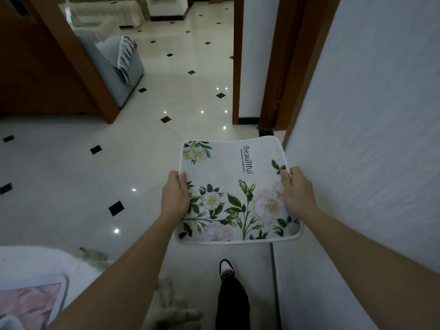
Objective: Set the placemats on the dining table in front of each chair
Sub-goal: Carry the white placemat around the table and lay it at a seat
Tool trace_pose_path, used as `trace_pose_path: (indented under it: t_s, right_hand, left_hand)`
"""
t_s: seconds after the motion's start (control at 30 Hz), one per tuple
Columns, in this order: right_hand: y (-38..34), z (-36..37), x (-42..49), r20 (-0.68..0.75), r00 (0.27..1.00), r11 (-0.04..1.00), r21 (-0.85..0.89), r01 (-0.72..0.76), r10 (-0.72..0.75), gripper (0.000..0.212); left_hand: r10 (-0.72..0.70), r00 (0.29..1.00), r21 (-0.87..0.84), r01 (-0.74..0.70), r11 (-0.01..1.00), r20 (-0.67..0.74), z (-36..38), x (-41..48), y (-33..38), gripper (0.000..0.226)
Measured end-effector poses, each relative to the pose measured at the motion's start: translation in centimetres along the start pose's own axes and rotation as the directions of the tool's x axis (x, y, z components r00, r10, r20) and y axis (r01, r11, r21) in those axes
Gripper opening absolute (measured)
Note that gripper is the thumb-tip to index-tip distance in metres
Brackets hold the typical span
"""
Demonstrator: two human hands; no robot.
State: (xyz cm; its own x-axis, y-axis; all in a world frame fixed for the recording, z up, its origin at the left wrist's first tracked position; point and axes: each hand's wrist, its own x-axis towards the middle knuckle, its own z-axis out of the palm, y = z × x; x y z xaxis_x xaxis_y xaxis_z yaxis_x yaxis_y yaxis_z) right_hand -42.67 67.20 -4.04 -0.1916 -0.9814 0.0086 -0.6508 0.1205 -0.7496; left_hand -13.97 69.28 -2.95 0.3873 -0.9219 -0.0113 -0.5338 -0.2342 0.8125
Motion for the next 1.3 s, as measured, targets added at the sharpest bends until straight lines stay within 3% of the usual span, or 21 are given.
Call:
trace_pose_path:
  t_s: [0.43, 0.77, 1.13, 1.3]
  right_hand:
    - [-9.4, 9.0, 21.7, 0.055, 0.997, 0.995, -0.082, 0.063, -0.059, 0.029]
    - [-18.2, 18.3, 31.3, 0.2, 0.967, 0.983, -0.059, 0.171, -0.156, 0.029]
    - [-30.3, 34.2, 41.5, 0.444, 0.817, 0.927, 0.099, 0.362, -0.367, 0.029]
    - [-38.1, 42.5, 44.6, 0.561, 0.686, 0.883, 0.217, 0.417, -0.462, 0.028]
  left_hand:
    - [-0.052, 0.997, -0.036, 0.051, 0.998, -0.054, 1.1, 22.9, 0.4, 0.037]
    - [-0.188, 0.959, -0.083, 0.173, 0.981, -0.213, -4.0, 32.4, -2.4, 0.037]
    - [-0.36, 0.806, -0.126, 0.342, 0.931, -0.47, -11.9, 42.2, -8.1, 0.035]
    - [-0.447, 0.668, -0.165, 0.443, 0.881, -0.595, -16.8, 45.8, -10.2, 0.032]
